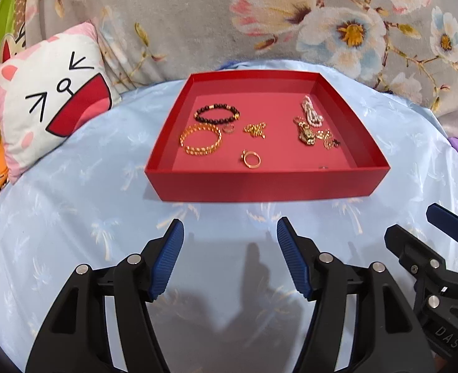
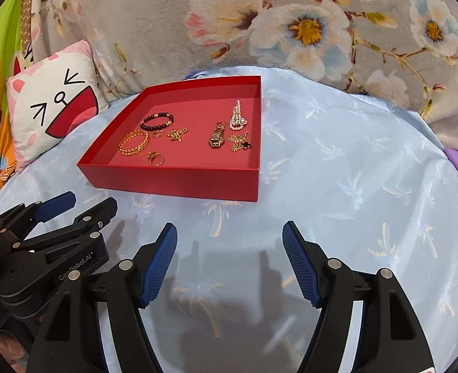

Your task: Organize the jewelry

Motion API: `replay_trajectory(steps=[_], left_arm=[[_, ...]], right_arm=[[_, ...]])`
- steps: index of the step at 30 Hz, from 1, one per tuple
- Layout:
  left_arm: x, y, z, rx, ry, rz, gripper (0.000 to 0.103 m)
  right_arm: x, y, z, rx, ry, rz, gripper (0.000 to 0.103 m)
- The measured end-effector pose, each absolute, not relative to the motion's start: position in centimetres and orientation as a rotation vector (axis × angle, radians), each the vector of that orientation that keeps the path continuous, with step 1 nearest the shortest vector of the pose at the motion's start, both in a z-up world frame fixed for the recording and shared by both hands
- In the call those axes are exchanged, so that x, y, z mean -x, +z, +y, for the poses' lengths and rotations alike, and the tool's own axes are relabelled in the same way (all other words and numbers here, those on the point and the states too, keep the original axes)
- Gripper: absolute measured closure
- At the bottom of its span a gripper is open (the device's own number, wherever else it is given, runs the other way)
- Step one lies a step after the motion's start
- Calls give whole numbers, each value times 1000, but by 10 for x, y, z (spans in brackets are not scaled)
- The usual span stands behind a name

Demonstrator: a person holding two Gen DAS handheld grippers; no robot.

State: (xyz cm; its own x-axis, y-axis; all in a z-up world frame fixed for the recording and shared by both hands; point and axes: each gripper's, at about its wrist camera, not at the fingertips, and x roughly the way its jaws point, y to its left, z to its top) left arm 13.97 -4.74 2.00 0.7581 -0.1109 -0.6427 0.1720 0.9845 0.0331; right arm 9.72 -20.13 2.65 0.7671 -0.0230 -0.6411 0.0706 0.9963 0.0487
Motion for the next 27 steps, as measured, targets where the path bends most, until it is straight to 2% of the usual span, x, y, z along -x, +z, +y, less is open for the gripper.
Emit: replay_trajectory(steps=[6, 11, 27], left_arm=[[-134, 14, -48, -93, -160, 699, 39], [-126, 16, -45, -86, -143, 675, 28], [-120, 14, -44, -101, -111, 684, 24]], right_arm=[[-92, 21, -194, -49, -64, 694, 29], [-87, 18, -194, -44, -87, 688, 28], [-82, 15, -194, -43, -132, 702, 24]])
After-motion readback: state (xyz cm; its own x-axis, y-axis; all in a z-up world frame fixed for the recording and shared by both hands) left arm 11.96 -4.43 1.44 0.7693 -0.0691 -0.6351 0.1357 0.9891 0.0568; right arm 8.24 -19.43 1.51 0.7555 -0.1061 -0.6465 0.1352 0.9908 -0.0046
